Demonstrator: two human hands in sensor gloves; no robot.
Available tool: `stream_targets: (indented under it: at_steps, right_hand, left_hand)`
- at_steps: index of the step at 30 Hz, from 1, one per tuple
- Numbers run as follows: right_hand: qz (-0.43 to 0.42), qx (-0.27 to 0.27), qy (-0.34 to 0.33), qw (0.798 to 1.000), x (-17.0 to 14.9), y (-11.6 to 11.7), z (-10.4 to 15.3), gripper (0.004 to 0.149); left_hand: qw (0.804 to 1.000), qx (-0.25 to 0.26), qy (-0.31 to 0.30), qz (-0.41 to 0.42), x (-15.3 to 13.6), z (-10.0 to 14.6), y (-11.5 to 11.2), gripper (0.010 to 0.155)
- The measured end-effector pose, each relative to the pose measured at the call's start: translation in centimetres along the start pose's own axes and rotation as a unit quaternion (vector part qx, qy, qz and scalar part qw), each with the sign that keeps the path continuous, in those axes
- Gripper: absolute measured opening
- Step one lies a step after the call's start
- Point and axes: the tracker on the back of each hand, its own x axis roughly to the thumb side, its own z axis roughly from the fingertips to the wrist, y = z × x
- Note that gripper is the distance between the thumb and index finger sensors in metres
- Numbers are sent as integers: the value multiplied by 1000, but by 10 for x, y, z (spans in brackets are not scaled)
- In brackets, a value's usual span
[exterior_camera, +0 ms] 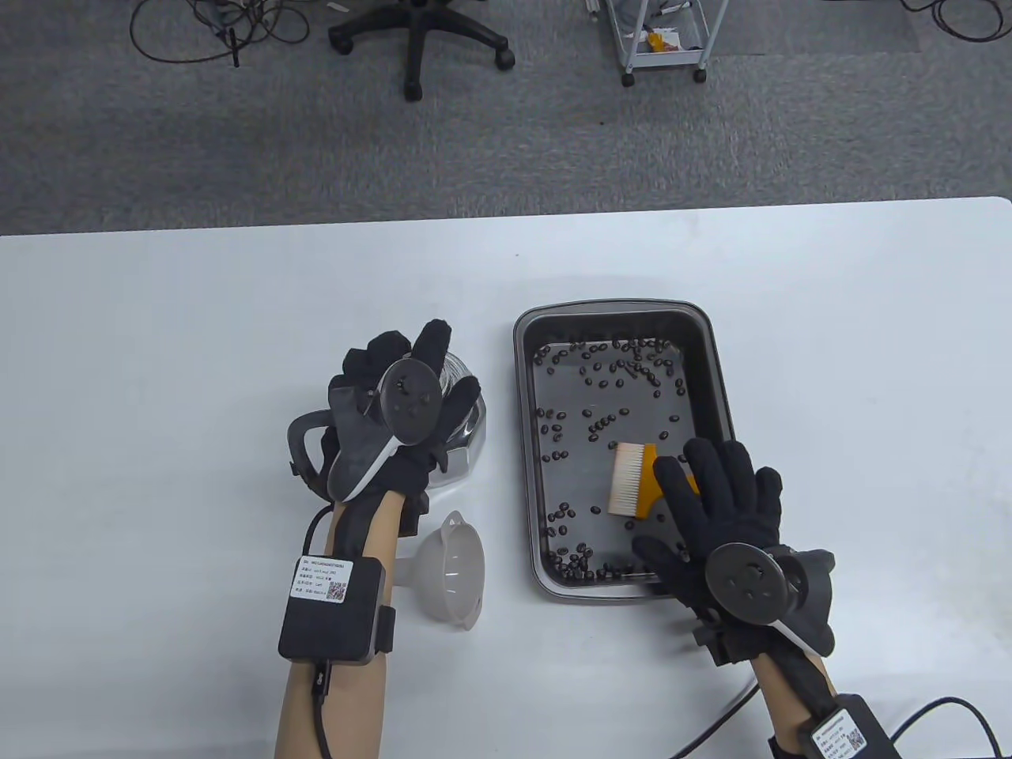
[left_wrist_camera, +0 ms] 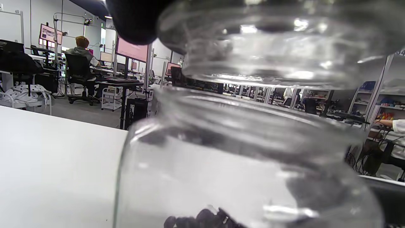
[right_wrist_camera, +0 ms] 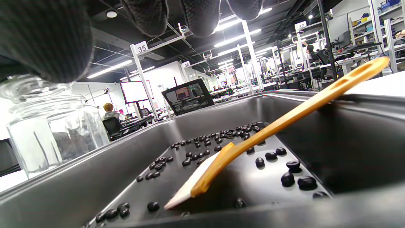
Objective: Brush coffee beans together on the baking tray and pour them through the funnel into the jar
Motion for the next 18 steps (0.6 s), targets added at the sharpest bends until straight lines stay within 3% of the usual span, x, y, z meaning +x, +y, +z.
stream_targets:
  at_steps: [9, 18]
  right_hand:
    - [0, 3, 4, 1000, -1, 1, 1, 82]
    - [2, 13, 11, 1000, -1, 2, 1, 81]
  left_hand:
    - [999, 30, 16, -2, -32, 16, 33, 77]
    - [998, 42, 35, -1, -70, 34, 41, 77]
